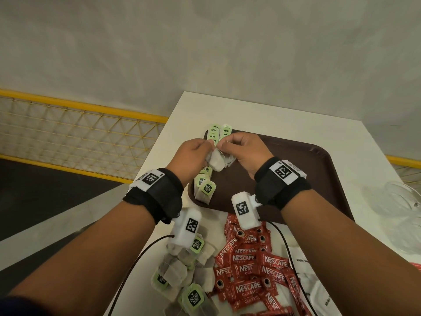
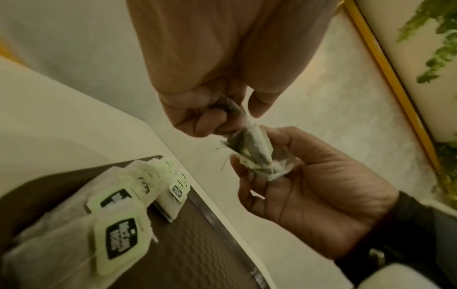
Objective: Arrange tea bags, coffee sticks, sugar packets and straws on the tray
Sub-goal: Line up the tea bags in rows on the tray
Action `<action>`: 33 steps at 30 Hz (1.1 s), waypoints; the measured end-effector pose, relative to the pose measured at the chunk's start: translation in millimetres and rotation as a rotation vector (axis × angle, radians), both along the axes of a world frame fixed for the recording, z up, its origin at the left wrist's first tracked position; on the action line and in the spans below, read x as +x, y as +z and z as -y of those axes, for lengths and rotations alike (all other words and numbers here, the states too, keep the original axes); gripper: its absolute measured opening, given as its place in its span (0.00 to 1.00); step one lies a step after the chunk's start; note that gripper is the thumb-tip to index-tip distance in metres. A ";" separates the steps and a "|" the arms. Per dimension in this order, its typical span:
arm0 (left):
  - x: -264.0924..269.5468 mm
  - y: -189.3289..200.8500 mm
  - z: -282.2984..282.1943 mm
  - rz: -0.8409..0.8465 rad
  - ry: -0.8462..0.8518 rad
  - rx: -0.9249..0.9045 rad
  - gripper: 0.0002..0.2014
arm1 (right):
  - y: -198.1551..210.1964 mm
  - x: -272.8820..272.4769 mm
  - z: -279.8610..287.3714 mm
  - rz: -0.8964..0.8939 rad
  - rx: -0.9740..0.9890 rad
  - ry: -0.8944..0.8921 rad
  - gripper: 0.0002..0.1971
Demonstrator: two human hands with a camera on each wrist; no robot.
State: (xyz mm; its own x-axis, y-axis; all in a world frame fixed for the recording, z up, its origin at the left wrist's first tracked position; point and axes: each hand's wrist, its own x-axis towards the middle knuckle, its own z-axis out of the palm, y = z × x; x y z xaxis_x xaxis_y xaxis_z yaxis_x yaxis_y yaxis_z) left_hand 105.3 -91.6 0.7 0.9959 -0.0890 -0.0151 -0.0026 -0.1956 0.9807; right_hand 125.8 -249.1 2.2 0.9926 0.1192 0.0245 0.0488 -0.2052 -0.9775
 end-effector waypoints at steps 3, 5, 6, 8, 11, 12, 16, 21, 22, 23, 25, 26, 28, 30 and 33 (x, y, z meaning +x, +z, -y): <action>1.9 1.5 -0.2 -0.117 -0.002 -0.049 0.17 | 2.4 -5.1 1.6 0.008 0.025 0.070 0.02; 4.5 0.6 -1.7 -0.222 -0.023 -0.093 0.13 | 4.1 -7.1 4.4 0.016 0.016 0.096 0.02; 5.7 0.0 -2.7 -0.274 -0.035 -0.123 0.11 | 5.1 -8.3 6.0 0.010 0.009 0.109 0.02; 8.2 -1.5 -5.6 -0.360 -0.061 -0.180 0.12 | 6.8 -10.9 8.7 -0.001 -0.017 0.137 0.03; 9.4 -1.7 -6.7 -0.398 -0.080 -0.177 0.09 | 8.0 -13.6 12.0 0.018 -0.079 0.167 0.06; 9.2 -0.9 -5.9 -0.389 -0.066 -0.160 0.07 | 7.9 -13.7 12.5 0.035 -0.104 0.178 0.06; 12.0 -0.8 -4.8 -0.338 0.052 -0.164 0.07 | 6.7 -13.6 10.8 0.108 -0.229 0.247 0.04; 12.0 0.4 -9.0 -0.302 0.115 -0.205 0.08 | 6.6 -14.6 13.5 0.123 -0.299 0.261 0.05; 11.4 0.9 -10.8 -0.293 0.118 -0.218 0.08 | 6.6 -14.4 15.8 0.118 -0.307 0.254 0.05; 10.9 1.1 -12.8 -0.286 0.117 -0.228 0.09 | 6.1 -14.3 18.3 0.111 -0.306 0.241 0.05; 10.2 0.2 -16.0 -0.272 0.114 -0.222 0.09 | 3.1 -12.9 22.5 0.084 -0.271 0.196 0.03; 9.7 -0.7 -17.1 -0.265 0.114 -0.208 0.09 | 0.2 -10.9 23.6 0.064 -0.244 0.163 0.03; 8.9 -3.2 -17.0 -0.251 0.107 -0.179 0.09 | -9.6 -4.4 25.1 0.005 -0.186 0.087 0.03; 8.0 -5.7 -15.0 -0.246 0.093 -0.160 0.10 | -20.9 1.9 24.1 -0.059 -0.113 0.023 0.04; 7.9 -10.4 -11.8 -0.256 0.091 -0.141 0.10 | -33.8 7.9 18.7 -0.175 -0.091 -0.055 0.05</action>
